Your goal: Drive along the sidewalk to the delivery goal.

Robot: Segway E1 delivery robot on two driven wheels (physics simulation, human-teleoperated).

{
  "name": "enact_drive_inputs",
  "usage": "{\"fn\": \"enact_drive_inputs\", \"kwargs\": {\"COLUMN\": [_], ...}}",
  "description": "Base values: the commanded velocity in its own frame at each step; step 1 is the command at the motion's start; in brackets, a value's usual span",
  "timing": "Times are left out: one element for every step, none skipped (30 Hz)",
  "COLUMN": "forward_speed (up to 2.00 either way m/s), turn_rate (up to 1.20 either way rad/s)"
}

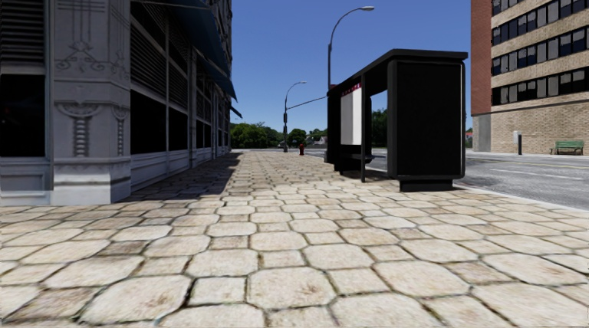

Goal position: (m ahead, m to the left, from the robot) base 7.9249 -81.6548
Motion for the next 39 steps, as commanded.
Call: {"fn": "enact_drive_inputs", "kwargs": {"forward_speed": [2.0, 2.0, 2.0, 2.0, 2.0, 2.0, 2.0, 2.0, 2.0, 2.0, 2.0, 2.0, 2.0, 2.0, 2.0, 2.0, 2.0, 2.0, 2.0, 2.0, 2.0, 2.0, 2.0, 2.0, 2.0, 2.0, 2.0, 2.0, 2.0, 2.0, 2.0, 2.0, 2.0, 2.0, 2.0, 2.0, 2.0, 2.0, 2.0], "turn_rate": [0.0, 0.0, 0.0, 0.0, 0.0, 0.0, 0.0, 0.0, 0.0, 0.0, 0.0, 0.0, 0.0, 0.0, 0.0, 0.0, 0.0, 0.0, 0.0, 0.0, 0.0, 0.0, 0.0, 0.0, 0.0, 0.0, 0.0, 0.0, 0.0, 0.0, 0.0, 0.0, 0.0, 0.0, 0.0, 0.0, 0.0, 0.0, 0.0]}}
